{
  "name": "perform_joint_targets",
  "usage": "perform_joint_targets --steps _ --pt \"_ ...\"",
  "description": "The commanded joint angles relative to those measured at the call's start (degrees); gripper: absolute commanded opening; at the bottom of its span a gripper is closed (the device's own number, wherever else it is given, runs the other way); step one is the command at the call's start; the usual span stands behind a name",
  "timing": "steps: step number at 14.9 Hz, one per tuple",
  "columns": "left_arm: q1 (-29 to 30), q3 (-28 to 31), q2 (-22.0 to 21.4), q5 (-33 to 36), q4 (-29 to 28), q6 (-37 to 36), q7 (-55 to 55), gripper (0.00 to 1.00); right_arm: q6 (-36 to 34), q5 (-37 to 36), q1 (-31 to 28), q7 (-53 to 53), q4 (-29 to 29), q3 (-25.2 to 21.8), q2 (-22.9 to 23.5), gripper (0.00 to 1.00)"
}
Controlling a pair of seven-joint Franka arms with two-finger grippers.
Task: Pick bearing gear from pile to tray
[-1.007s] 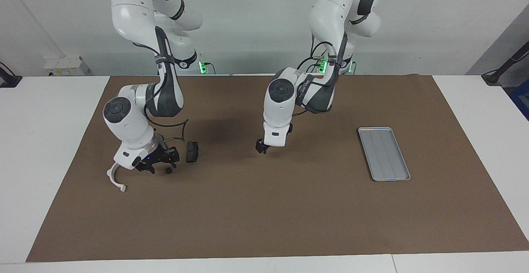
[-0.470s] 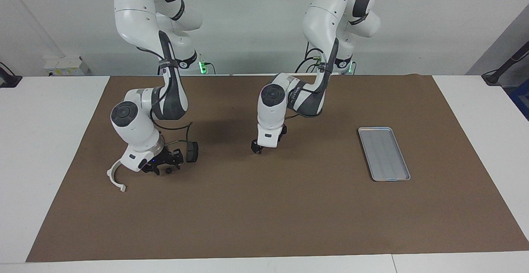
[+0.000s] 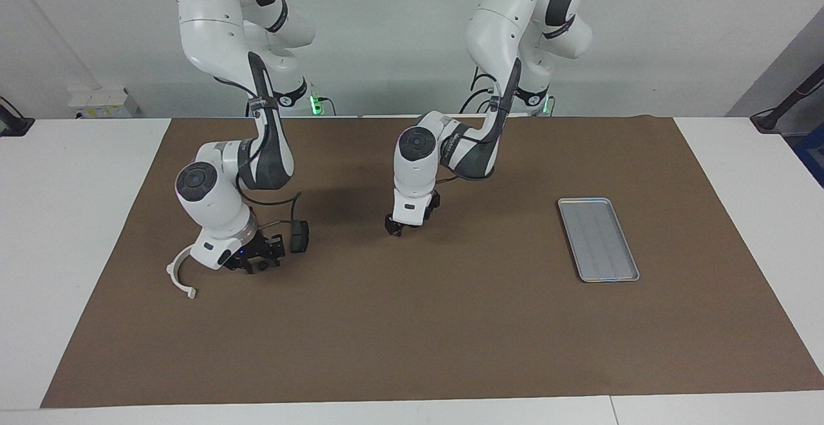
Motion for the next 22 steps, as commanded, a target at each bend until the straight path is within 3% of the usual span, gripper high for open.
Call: perform_joint_targets --steps 1,2,3,5,7,9,14,16,17,19,22 --pt "-0.72 0.80 -1.51 -0.88 -2.65 0.55 0.25 0.54 1.45 -0.57 0.65 2.37 -0.73 0.39 -0.04 0.23" --pt "-0.72 0.89 -1.51 -0.88 -2.74 0.55 0.34 0.40 1.28 -0.57 0.65 2.72 -0.64 0.39 -0.04 0.07" --pt "-0.72 0.80 -1.51 -0.88 -2.74 0.55 0.34 0.29 1.02 -0.57 0.65 2.90 -0.46 0.30 -0.04 0.00" --pt "-0.64 0.80 -1.51 -0.88 -2.74 0.38 0.77 0.22 -0.21 -0.75 0.65 2.81 1.02 0.30 -0.21 0.00" --pt "-0.55 0.89 -1.77 -0.88 -3.00 0.20 1.13 0.08 -3.36 -0.75 0.56 2.81 3.74 0.21 -0.48 0.00" --pt "0.06 0.98 -2.30 -0.88 -3.09 -0.24 1.22 0.00 -6.18 -0.84 0.65 2.90 6.47 0.12 -0.92 0.00" --pt "7.35 0.89 -9.85 -0.97 -4.67 -9.37 9.64 0.00 -11.64 -2.07 0.56 2.90 11.40 0.12 -1.09 0.00" --pt "10.07 0.89 -13.97 -0.97 -9.56 -9.38 14.37 0.00 -12.43 -2.07 0.74 4.91 11.49 0.21 -2.23 0.00" --pt "11.91 0.80 -17.04 -0.97 -13.42 -9.38 17.79 0.00 -14.35 -1.98 0.91 8.40 12.01 0.82 -3.11 0.00" --pt "16.56 0.80 -23.11 -1.06 -20.81 -8.94 26.22 0.00 -19.17 -1.98 6.60 18.67 15.43 0.74 -3.64 0.00" --pt "24.56 0.89 -25.07 -1.06 -22.78 -10.87 40.37 0.01 -22.89 -2.68 14.95 37.12 19.31 0.83 -3.55 0.00"
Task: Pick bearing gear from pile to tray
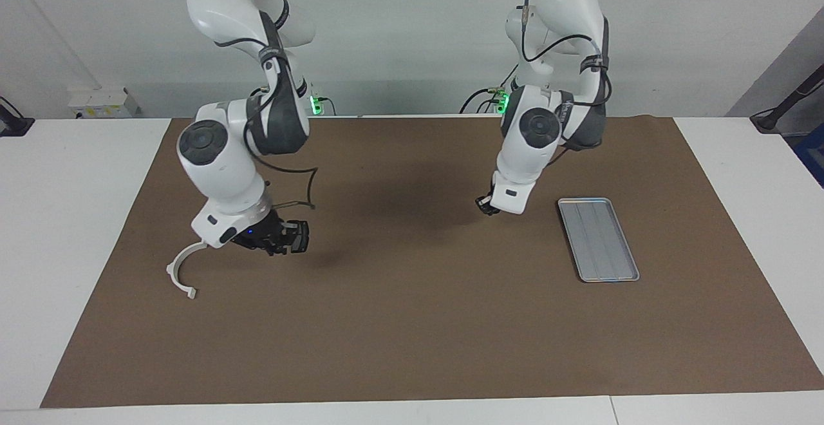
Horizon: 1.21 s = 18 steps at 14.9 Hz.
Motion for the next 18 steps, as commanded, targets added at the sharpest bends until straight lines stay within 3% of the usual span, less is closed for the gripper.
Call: perform_joint_targets --steps 1,4,8,12,15,18 --pt "7.64 -0.47 -3.80 -1.02 -4.25 -1.19 13.38 0.01 -2.00 -1.74 7.83 15.83 2.16 0.01 0.10 0.00" --pt "14.16 -0.38 -4.07 -1.02 -5.74 -0.15 25.53 0.01 -1.48 -1.65 14.53 28.32 1.64 0.09 -0.86 0.00" --pt "16.46 -0.21 -4.16 -0.93 -9.61 8.36 29.51 0.03 4.21 -1.57 21.21 36.44 -3.00 0.45 -0.78 0.00" --pt "18.74 -0.12 -3.63 -0.67 -10.67 10.58 33.99 0.03 11.78 -1.39 24.03 38.03 -8.99 0.45 0.10 0.00" --pt "18.92 -0.12 -3.72 -0.67 -15.14 16.19 34.00 0.04 18.37 -1.39 24.21 38.03 -13.21 0.45 0.54 0.00" --pt "19.01 -0.12 -3.54 -0.31 -15.42 16.73 34.00 0.04 19.62 -1.39 24.39 38.03 -13.74 0.45 2.03 0.00"
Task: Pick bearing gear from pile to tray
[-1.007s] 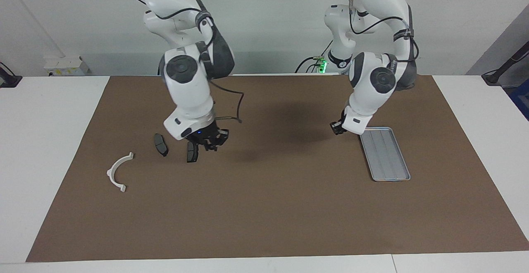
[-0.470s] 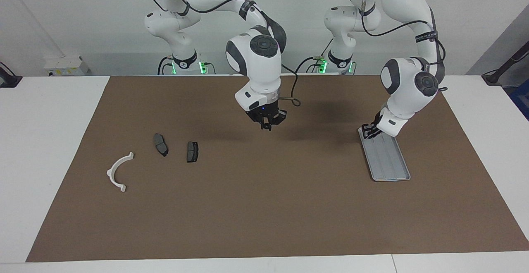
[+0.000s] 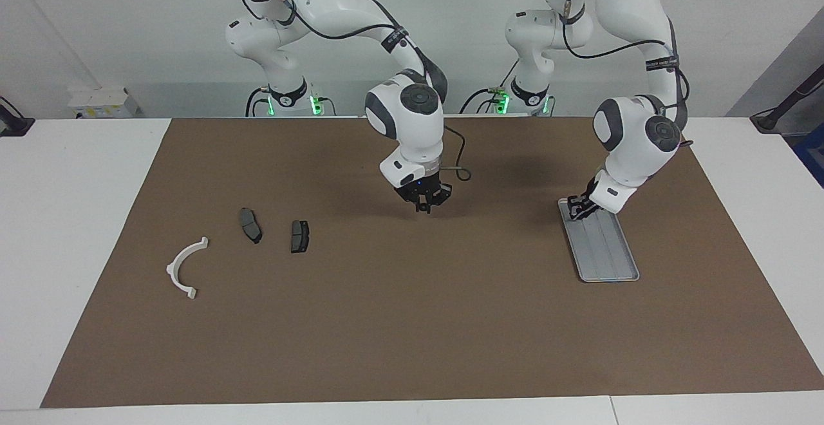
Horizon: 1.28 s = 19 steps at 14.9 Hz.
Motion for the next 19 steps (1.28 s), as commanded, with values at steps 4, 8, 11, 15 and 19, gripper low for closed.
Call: perform_joint_targets --steps 4,8,11,15,19 --pt "0.48 -0.38 -1.08 -0.28 -2.18 1.73 0.99 0.10 6.41 -0.45 0.03 0.77 -4.20 0.00 0.74 0.00" --pt "0.39 -0.38 -1.26 -0.28 -4.02 3.66 0.99 0.13 8.16 -0.45 0.03 0.50 -4.38 0.00 1.97 0.00" --pt "0.48 -0.38 -1.17 -0.28 -3.85 3.49 1.08 0.68 9.22 -0.45 -0.05 0.50 -4.82 0.00 2.50 0.00" --pt "0.22 -0.29 -1.70 -0.19 -2.19 1.48 0.99 0.93 7.04 -0.45 -0.49 0.94 -3.16 0.00 2.50 1.00" --pt "-0.66 -0.55 -1.08 -0.19 4.84 -6.61 -1.72 1.00 -5.51 -0.53 -3.99 -0.20 6.84 -0.18 1.10 1.00"
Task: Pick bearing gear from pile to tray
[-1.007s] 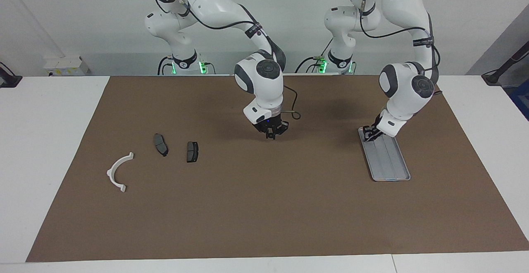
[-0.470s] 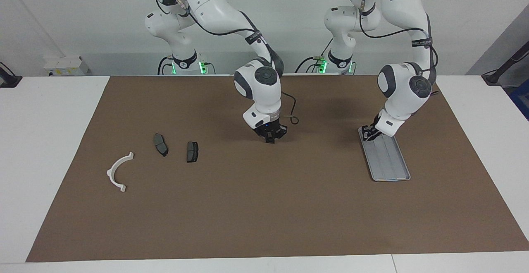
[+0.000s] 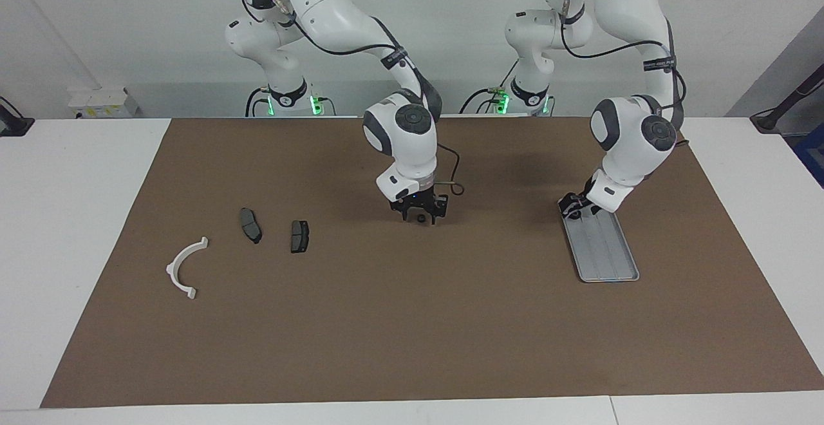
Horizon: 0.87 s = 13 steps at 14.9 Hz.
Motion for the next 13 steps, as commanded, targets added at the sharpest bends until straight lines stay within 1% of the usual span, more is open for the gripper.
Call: perform_joint_targets --steps 1,2,4,9,10,12,13 --pt "-2.37 -0.14 -0.51 -0.26 3.26 -4.20 -4.37 1.00 -9.37 -0.54 -4.67 -3.16 8.00 0.54 -2.04 1.00" --pt "-4.04 -0.14 -0.43 -0.26 3.35 -3.94 -7.35 1.00 -11.31 -0.45 -6.95 -6.85 9.42 0.54 -2.92 1.00" --pt "-7.46 -0.22 -0.25 -0.26 4.31 -3.23 -14.90 1.00 -12.73 -0.10 -12.31 -15.54 10.13 0.54 -5.55 1.00" --pt "-17.66 -0.31 0.80 -0.61 6.60 -0.69 -36.08 1.00 -19.14 0.43 -27.16 -46.11 10.84 0.54 -10.48 1.00" --pt "-19.94 -0.31 1.50 -0.61 7.47 -0.34 -39.52 1.00 -20.81 0.34 -29.10 -50.26 10.92 0.54 -11.62 1.00" --pt "-23.81 -0.22 2.73 -0.70 10.01 -0.51 -45.41 1.00 -25.02 -0.62 -31.40 -53.72 10.93 0.11 -14.60 1.00" --pt "-25.48 -0.31 5.00 -0.70 12.90 -1.20 -48.74 1.00 -27.57 -0.71 -32.54 -54.77 10.93 -0.07 -16.27 1.00"
